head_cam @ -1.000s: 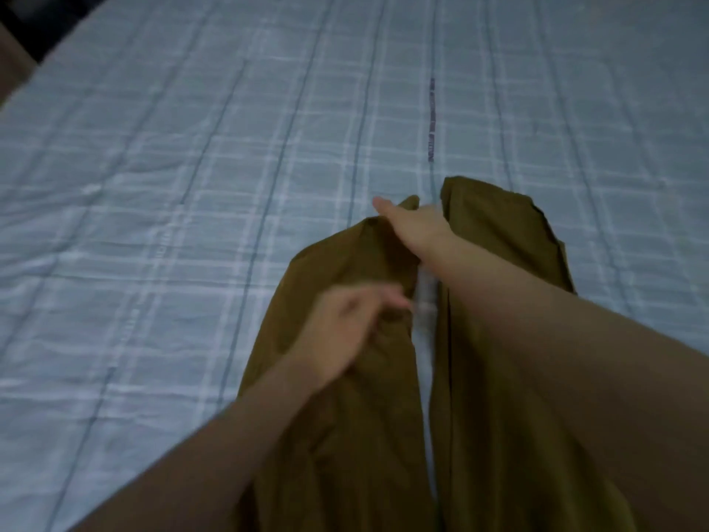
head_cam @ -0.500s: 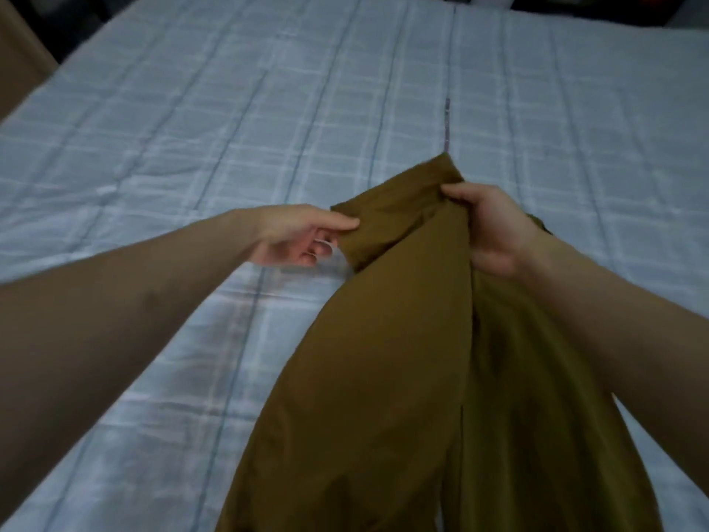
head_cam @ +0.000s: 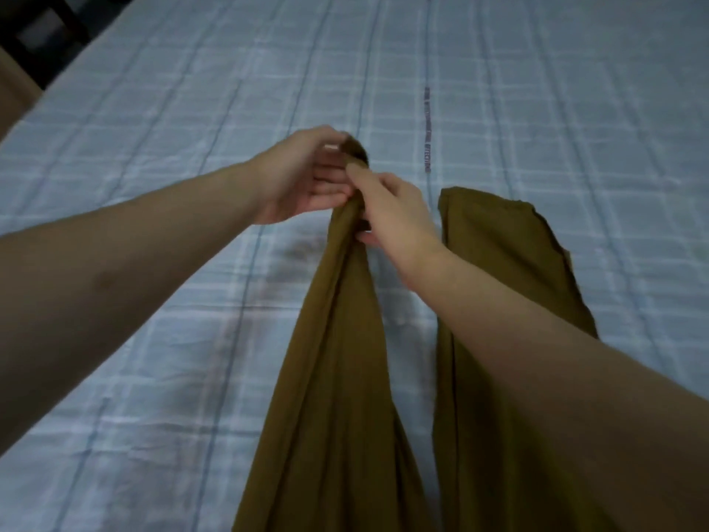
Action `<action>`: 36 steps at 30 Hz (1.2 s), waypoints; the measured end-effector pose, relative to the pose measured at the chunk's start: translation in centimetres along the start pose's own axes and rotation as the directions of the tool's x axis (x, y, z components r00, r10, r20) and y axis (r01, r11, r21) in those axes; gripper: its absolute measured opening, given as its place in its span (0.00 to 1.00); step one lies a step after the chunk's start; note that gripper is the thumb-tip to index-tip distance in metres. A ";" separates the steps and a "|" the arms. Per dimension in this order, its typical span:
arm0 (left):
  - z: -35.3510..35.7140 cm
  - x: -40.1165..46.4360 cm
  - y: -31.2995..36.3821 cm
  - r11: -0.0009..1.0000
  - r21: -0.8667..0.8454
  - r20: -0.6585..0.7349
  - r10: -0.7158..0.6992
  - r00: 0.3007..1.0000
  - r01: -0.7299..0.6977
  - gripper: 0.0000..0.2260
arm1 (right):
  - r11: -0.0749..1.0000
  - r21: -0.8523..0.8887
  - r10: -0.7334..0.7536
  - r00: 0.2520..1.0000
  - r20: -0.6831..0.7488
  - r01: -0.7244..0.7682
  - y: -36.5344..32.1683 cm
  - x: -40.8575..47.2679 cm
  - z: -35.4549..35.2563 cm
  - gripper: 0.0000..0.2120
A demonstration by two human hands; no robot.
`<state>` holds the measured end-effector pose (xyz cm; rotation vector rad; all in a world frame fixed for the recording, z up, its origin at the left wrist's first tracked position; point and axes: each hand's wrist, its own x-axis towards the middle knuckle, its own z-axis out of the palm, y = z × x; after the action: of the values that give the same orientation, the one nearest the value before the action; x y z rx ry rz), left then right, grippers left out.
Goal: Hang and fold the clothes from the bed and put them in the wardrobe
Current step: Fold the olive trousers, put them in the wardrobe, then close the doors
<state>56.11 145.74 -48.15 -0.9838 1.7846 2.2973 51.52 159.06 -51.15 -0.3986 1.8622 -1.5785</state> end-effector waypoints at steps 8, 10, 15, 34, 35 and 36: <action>3.1 1.8 -2.8 0.959 0.254 -0.167 0.170 0.971 -0.124 0.09 | 0.966 0.237 0.125 0.988 -0.086 -0.101 0.0 -1.1 -6.3 0.08; 4.4 1.8 -4.2 0.983 0.175 -0.010 -0.055 0.998 0.056 0.07 | 0.922 0.352 0.185 0.982 -0.027 -0.164 -0.2 -1.7 -8.7 0.11; 6.6 1.2 -4.0 0.972 0.106 0.521 -0.235 0.821 0.211 0.30 | 0.924 0.311 0.223 0.974 0.041 -0.225 0.6 -3.3 -14.9 0.12; 12.8 15.2 -9.5 0.354 0.919 -0.020 0.479 0.877 -0.173 0.18 | 0.488 -0.849 -0.350 0.846 -0.402 -0.201 12.4 6.8 -21.1 0.14; 12.7 15.1 -9.1 0.475 0.860 -0.039 0.427 0.903 -0.187 0.21 | 0.511 -0.835 -0.284 0.876 -0.390 -0.206 11.9 7.0 -21.3 0.15; 12.7 14.8 -8.9 0.622 0.757 -0.067 0.379 0.923 -0.200 0.23 | 0.550 -0.808 -0.190 0.910 -0.370 -0.214 10.9 7.2 -21.8 0.18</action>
<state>42.64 155.27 -61.84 -0.8318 2.7977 1.2898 34.02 173.65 -62.38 -0.4609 2.9175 -0.6276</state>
